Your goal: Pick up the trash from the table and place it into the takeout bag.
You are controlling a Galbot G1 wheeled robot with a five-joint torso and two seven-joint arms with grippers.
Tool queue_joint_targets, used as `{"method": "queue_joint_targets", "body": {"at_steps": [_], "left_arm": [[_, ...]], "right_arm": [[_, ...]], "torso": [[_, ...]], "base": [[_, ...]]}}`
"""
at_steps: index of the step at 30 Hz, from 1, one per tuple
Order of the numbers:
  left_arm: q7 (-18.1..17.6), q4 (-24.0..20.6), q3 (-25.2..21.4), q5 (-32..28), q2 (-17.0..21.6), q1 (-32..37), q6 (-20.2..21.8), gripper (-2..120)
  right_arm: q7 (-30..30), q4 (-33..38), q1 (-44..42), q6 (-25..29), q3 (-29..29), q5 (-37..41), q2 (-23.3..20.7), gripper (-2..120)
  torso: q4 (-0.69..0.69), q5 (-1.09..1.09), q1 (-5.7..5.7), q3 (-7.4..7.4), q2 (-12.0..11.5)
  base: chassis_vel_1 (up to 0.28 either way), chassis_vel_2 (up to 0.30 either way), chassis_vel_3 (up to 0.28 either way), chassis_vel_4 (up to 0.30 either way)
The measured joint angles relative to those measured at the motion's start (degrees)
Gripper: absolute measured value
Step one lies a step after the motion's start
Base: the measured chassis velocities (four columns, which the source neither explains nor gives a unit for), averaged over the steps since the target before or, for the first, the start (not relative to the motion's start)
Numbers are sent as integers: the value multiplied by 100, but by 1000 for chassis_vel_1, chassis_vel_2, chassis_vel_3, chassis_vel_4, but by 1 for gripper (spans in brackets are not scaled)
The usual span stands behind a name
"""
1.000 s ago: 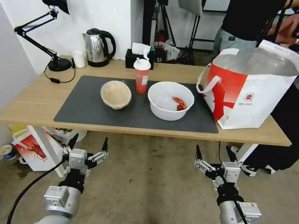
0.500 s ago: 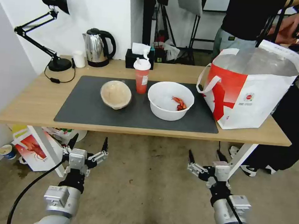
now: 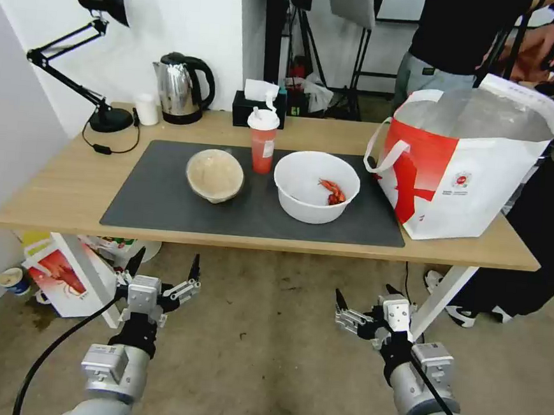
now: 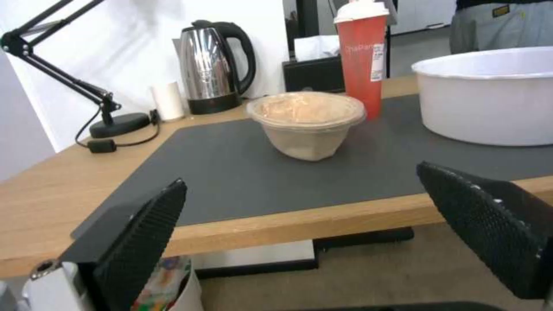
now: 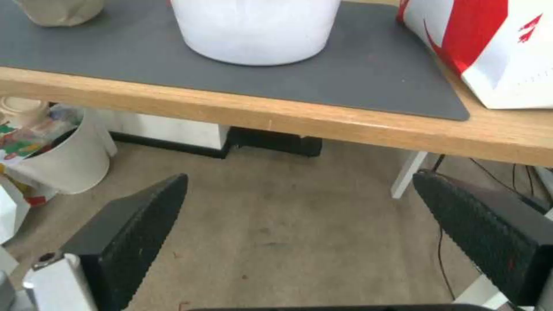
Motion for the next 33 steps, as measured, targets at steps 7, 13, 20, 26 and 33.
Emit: {"method": "queue_joint_targets", "body": {"at_steps": [7, 13, 20, 26, 33], "left_arm": [[0, 0, 0, 0, 0, 0, 0, 100], [0, 0, 0, 0, 0, 0, 0, 100], [0, 0, 0, 0, 0, 0, 0, 100], [0, 0, 0, 0, 0, 0, 0, 100], [0, 0, 0, 0, 0, 0, 0, 100]], "right_arm": [[-89, 503, -179, 75, 236, 60, -336, 100], [-103, 523, -188, 94, 301, 263, -474, 100], [-175, 523, -149, 161, 322, 477, -561, 100], [-410, 516, -107, 476, 374, 657, -616, 100], [-446, 509, -15, 711, 408, 808, -717, 100]], "torso": [[0, 2, 0, 0, 0], [0, -2, 0, 0, 0], [0, 0, 0, 0, 0], [0, 0, 0, 0, 0], [0, 0, 0, 0, 0]], "base": [[0, 0, 0, 0], [0, 0, 0, 0], [0, 0, 0, 0], [0, 0, 0, 0], [0, 0, 0, 0]]}}
